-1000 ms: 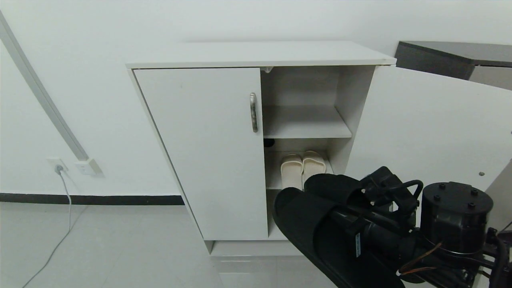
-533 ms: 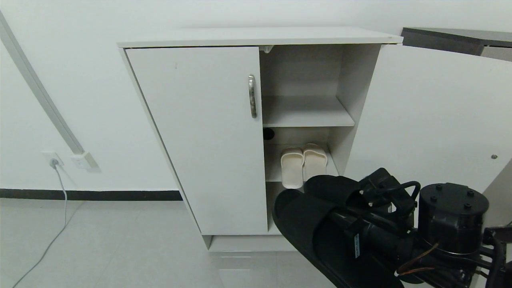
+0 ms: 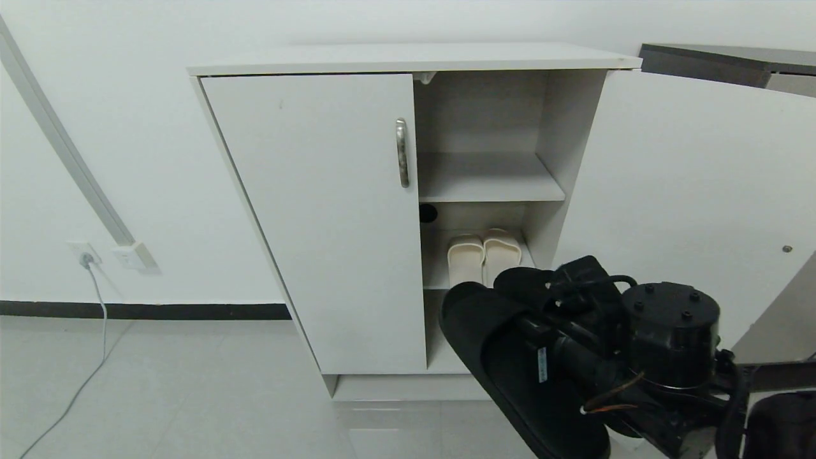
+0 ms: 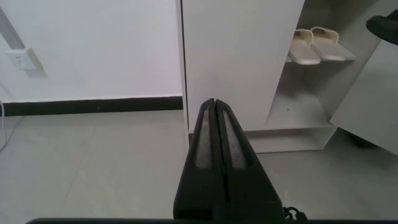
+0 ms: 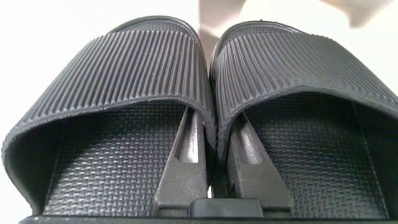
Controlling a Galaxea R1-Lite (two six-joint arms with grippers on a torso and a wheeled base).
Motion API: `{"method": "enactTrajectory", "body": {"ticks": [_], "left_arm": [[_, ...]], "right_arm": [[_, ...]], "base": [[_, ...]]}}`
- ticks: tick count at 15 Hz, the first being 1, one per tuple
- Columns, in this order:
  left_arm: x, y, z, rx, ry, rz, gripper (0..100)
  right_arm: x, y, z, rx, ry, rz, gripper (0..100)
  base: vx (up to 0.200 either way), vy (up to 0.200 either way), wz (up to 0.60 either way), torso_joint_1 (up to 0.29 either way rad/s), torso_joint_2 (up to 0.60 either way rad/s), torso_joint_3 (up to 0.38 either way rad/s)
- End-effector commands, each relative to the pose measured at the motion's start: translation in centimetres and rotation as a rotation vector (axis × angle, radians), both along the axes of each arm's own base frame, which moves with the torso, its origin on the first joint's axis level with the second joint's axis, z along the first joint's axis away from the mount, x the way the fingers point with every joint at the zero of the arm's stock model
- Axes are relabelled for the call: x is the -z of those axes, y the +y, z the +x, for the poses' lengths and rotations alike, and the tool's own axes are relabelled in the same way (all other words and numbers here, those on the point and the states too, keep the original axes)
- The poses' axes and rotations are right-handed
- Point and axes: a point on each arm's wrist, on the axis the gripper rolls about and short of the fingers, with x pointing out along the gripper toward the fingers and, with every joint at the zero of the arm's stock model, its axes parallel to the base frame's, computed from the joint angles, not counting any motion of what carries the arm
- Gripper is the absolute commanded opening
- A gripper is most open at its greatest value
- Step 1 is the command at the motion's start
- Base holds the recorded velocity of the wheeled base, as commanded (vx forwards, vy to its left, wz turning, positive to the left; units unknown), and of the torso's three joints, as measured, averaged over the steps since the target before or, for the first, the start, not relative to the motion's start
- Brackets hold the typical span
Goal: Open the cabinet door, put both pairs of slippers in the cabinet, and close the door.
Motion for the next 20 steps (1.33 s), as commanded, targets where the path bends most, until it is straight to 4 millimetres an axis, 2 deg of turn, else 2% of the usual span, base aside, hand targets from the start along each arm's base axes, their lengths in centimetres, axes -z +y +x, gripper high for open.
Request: {"method": "enactTrajectory", "body": {"ticks": [1,3,8,9,11,14,20], "left_arm": [[0.0,0.0,0.0,0.000,0.002,0.001,0],[0.0,0.0,0.0,0.000,0.002,0.001,0],[0.0,0.0,0.0,0.001,0.002,0.006,0],[0.0,0.0,0.0,0.000,0.002,0.006,0],[0.0,0.0,0.0,0.000,0.002,0.006,0],[0.0,0.0,0.0,0.000,0.002,0.004,0],[0.0,0.0,0.0,0.000,0.000,0.004,0]], "right_arm": [[0.6,3.0,1.2,0.073,0.020,-0.008,0],[-0.1,4.0,1.6,0.195,0.049,-0.025,0],[-6.5,6.7,3.5,0.376,-0.026,0.075,0],[-7.1,6.9,3.7,0.388,-0.032,0.079,0],[-9.5,7.7,4.7,0.416,-0.038,0.075,0],[-10.1,8.3,6.5,0.452,-0.053,0.088,0],[-9.9,8.2,6.6,0.485,-0.058,0.075,0]], "base": [[0.000,0.000,0.00,0.000,0.00,0.000],[0.000,0.000,0.00,0.000,0.00,0.000],[0.000,0.000,0.00,0.000,0.00,0.000],[0.000,0.000,0.00,0.000,0.00,0.000],[0.000,0.000,0.00,0.000,0.00,0.000],[0.000,0.000,0.00,0.000,0.00,0.000],[0.000,0.000,0.00,0.000,0.00,0.000]]}}
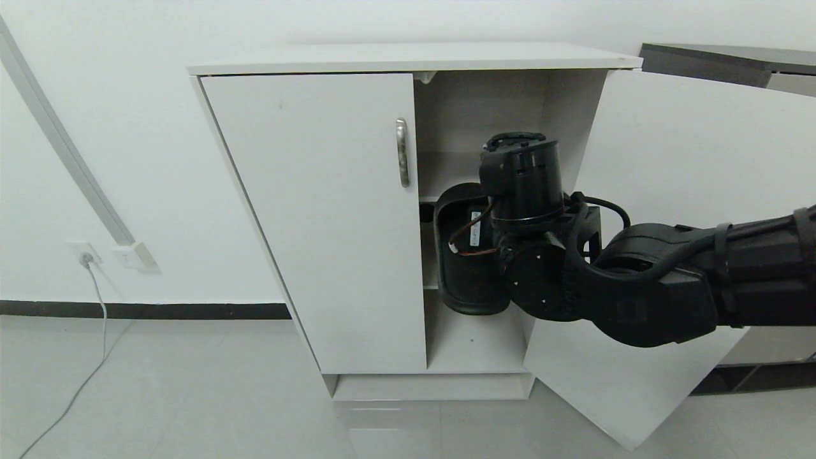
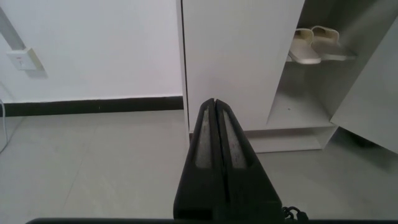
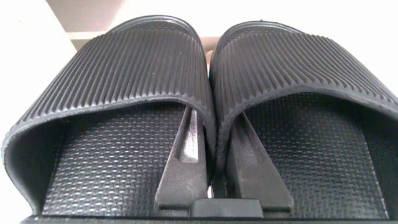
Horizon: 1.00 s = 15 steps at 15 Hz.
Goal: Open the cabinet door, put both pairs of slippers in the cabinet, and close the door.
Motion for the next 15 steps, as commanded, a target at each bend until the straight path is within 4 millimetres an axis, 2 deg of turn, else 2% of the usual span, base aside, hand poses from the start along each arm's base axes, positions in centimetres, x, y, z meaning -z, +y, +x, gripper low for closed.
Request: {"method": "enactTrajectory", "body": {"ticks": [1,4,15], "left_arm": [[0.01,0.00,0.01,0.001,0.002,0.000,0],[-0.01,0.00,0.01,-0.001,0.001,0.000,0],[0.01,0.00,0.01,-0.001,0.002,0.000,0]], "right_arm": [[0.08,0.01,-0.02,-0.001,0.001,-0.002,0],[0.07,-0.09,-0.11,-0.002,0.003,-0.003,0],[0.32,-0.36,0.13,0.007,0.008,-0.008,0]], "base": [[0.000,0.000,0.00,0.000,0.00,0.000],[0.000,0.000,0.00,0.000,0.00,0.000],[0.200,0.000,0.00,0.004,0.00,0.004]]}}
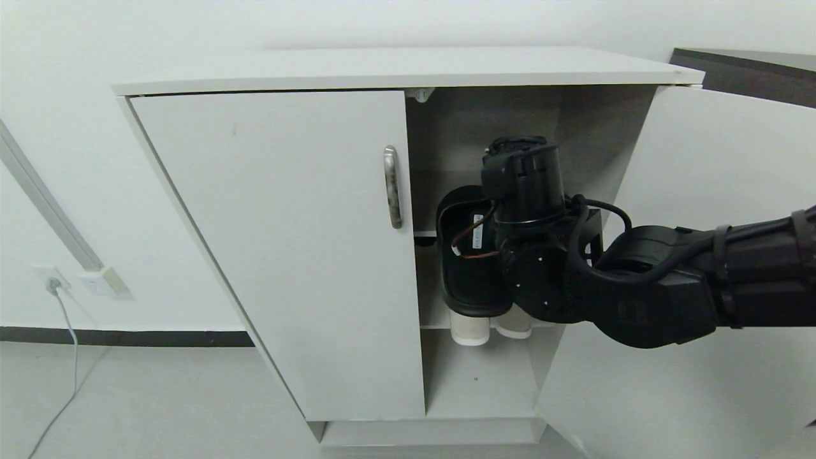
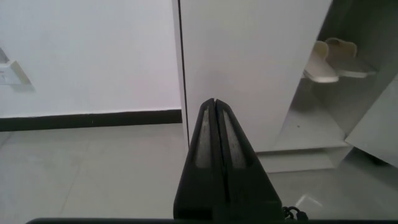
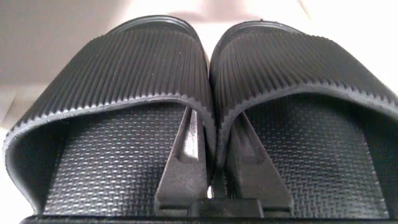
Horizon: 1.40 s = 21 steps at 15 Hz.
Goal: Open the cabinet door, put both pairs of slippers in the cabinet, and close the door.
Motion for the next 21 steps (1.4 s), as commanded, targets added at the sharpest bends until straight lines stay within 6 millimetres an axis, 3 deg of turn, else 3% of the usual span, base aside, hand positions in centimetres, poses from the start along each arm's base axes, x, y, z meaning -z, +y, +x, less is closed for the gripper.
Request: {"method": "enactTrajectory", "body": {"ticks": [1,7,12,21], "left_arm": [[0.0,0.0,0.0,-0.001,0.002,0.000,0],[0.0,0.0,0.0,-0.001,0.002,0.000,0],[0.0,0.0,0.0,0.001,0.002,0.000,0],[0.0,0.0,0.0,-0.001,0.002,-0.002,0]], "right_arm": [[0.0,-0.2,0.0,0.003,0.000,-0.003,0],[0.0,-0.9,0.3,-0.038,0.013,0.002,0],[0.5,-1.6,2.3,-0.044,0.025,-0.010,0],[-1.2,-1.2,5.9,-0.041,-0.033,-0.017,0]], "base": [[0.200,0.000,0.00,0.002,0.00,0.002],[0.000,0.000,0.00,0.000,0.00,0.000],[0.000,0.000,0.00,0.000,0.00,0.000],[0.000,0.000,0.00,0.000,0.00,0.000]]}}
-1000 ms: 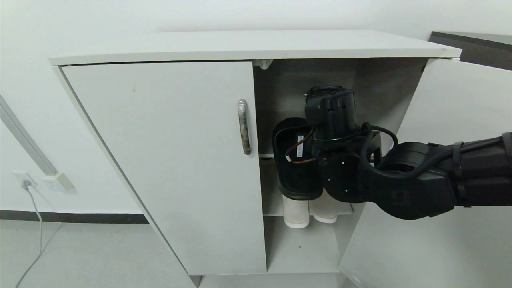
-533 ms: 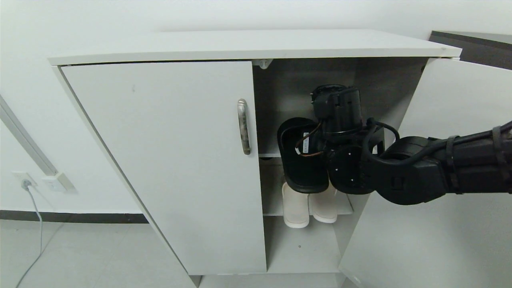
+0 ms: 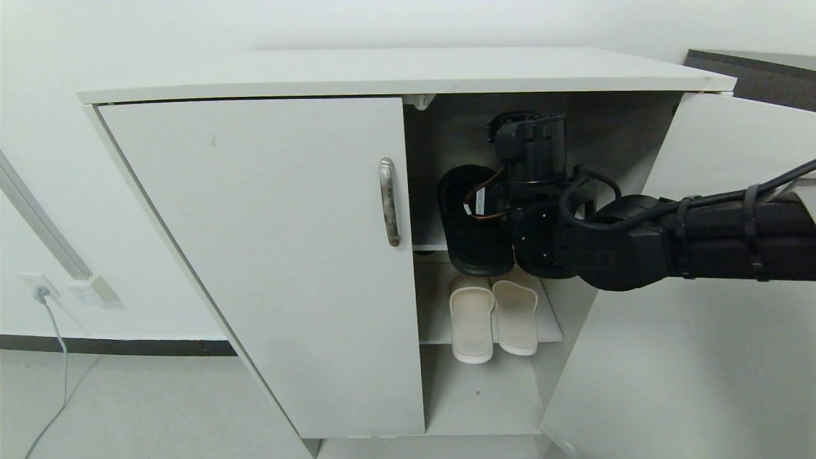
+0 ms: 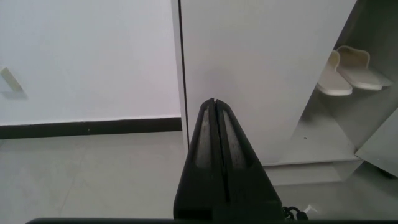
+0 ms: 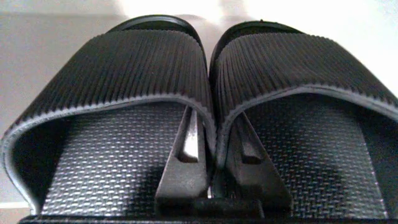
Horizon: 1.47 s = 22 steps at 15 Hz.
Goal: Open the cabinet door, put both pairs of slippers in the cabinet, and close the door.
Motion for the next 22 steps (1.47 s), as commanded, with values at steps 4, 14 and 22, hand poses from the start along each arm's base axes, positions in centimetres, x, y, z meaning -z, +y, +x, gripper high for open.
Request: {"method": "enactTrajectory", "body": {"ticks": [4,14,22], "left_arm": [[0.0,0.0,0.0,-0.001,0.001,-0.001,0],[0.0,0.0,0.0,-0.001,0.002,-0.001,0],[0.0,0.0,0.0,-0.003,0.001,-0.001,0]], "right_arm": [[0.4,-0.1,1.8,-0.001,0.003,0.003,0],[1.3,-0.3,3.2,0.009,0.029,0.004,0],[1.5,-0.4,3.2,0.012,0.034,0.013,100]], "base": [[0.000,0.000,0.00,0.000,0.00,0.000],[0.000,0.000,0.00,0.000,0.00,0.000],[0.000,0.000,0.00,0.000,0.00,0.000]]}}
